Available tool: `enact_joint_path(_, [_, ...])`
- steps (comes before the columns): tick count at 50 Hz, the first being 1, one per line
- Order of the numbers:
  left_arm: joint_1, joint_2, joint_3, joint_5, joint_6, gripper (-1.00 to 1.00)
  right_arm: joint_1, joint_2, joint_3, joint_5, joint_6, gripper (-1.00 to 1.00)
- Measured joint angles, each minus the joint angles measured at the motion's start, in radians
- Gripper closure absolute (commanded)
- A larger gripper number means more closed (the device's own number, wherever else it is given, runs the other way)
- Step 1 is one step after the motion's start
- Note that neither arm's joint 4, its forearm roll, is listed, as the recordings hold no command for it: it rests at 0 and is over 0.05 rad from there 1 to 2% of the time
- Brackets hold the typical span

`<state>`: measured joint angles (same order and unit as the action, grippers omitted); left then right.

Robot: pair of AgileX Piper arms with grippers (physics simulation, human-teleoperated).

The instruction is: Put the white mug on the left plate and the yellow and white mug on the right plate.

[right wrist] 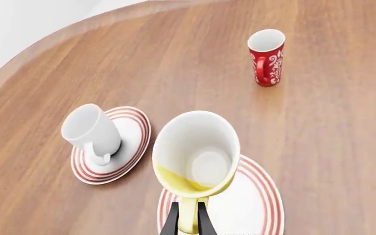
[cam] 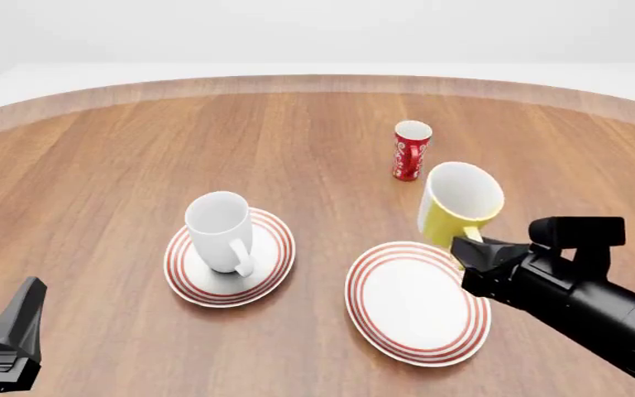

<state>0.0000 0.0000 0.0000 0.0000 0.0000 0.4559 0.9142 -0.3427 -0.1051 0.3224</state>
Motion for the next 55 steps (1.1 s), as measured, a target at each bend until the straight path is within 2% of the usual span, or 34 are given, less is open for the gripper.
enact_joint_path(26, [0.0, 0.0, 0.0, 0.0, 0.0, -1.0, 0.024, -0.031, 0.052, 0.02, -0.005, 1.0])
enact_joint_path(55, [0.0, 0.0, 0.0, 0.0, 0.0, -1.0, 0.04, 0.035, 0.093, -0.049, 0.0, 1.0])
